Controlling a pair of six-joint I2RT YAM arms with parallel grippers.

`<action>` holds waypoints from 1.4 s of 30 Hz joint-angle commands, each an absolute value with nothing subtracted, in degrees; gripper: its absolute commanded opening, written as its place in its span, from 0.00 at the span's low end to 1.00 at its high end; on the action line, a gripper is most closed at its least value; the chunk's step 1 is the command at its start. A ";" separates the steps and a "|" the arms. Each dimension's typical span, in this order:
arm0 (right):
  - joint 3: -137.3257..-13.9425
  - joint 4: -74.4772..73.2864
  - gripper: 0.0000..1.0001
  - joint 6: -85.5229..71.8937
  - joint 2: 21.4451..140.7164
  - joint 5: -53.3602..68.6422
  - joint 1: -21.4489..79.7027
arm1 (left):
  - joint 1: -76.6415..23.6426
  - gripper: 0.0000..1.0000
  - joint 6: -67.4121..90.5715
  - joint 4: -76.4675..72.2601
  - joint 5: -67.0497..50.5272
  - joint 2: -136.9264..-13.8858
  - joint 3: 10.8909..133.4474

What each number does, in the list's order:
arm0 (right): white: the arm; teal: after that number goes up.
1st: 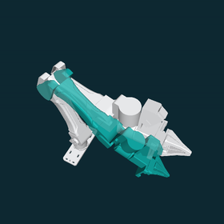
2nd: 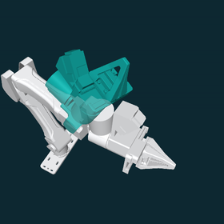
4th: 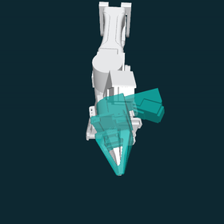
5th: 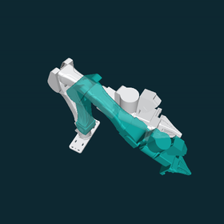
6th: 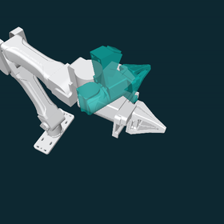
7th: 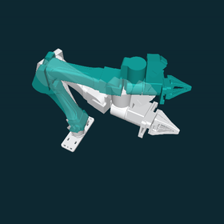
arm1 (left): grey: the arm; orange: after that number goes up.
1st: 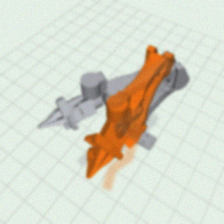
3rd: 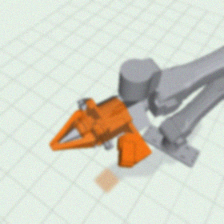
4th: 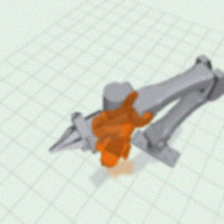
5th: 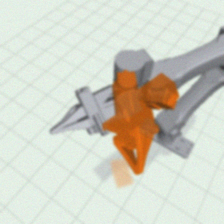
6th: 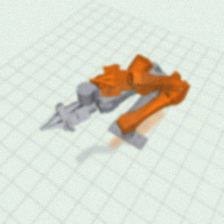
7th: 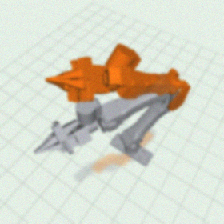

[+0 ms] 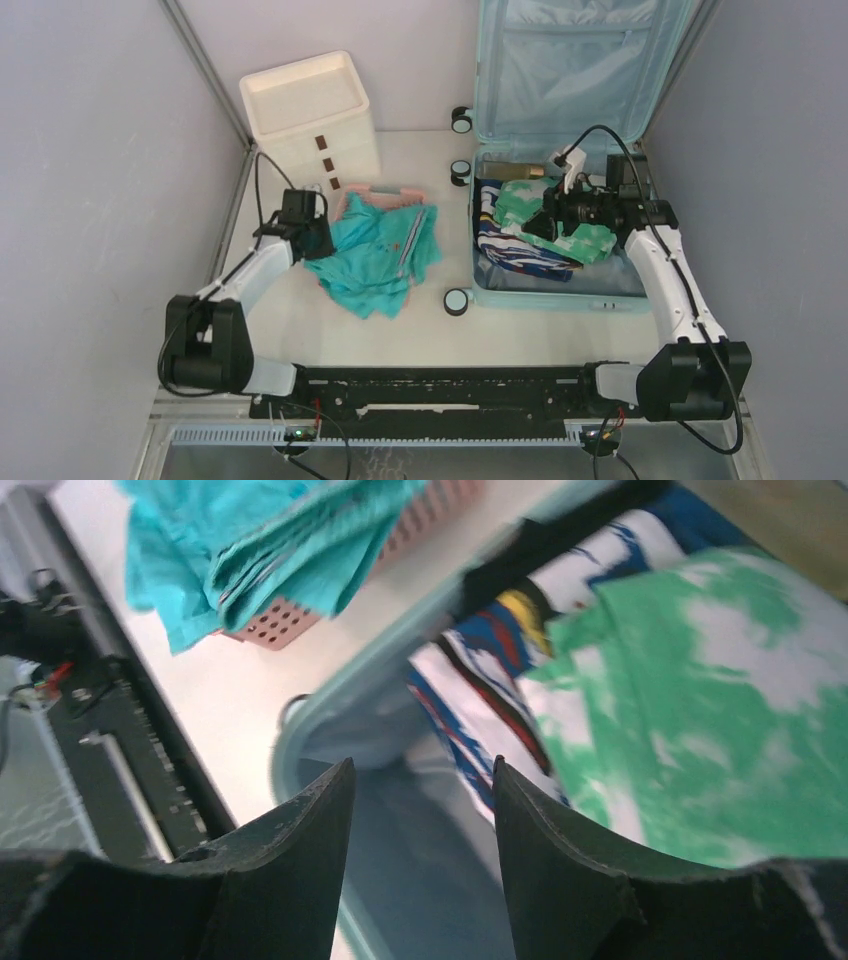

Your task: Open, take out, and arrange the luggage

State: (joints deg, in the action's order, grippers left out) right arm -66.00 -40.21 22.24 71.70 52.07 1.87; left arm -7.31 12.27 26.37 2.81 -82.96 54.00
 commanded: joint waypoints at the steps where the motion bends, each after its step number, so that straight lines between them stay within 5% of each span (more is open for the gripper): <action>1: -67.72 -38.01 0.61 24.52 73.81 41.57 0.44 | -8.35 0.10 33.32 23.84 5.00 -73.06 41.74; 6: -67.87 -34.73 0.70 27.11 78.74 32.06 2.60 | -13.65 0.11 48.93 20.06 9.17 -59.38 30.73; 14: -70.95 -30.33 0.97 36.80 87.25 20.55 7.32 | -14.45 0.46 49.39 28.08 11.70 -48.04 30.76; 20: -71.31 -28.61 1.00 40.67 92.27 12.97 11.10 | -14.42 0.66 46.97 34.11 12.59 -41.89 34.25; 27: -71.61 -28.12 0.98 39.83 98.08 13.66 11.69 | -14.41 0.74 43.97 37.24 12.46 -35.65 38.38; 32: -72.49 -28.83 0.81 38.33 102.01 16.64 9.24 | -14.42 0.74 43.24 35.09 9.07 -33.50 40.81; 42: -72.77 -32.00 0.11 40.57 103.08 21.80 4.80 | -14.87 0.73 46.32 23.03 -4.45 -35.92 43.57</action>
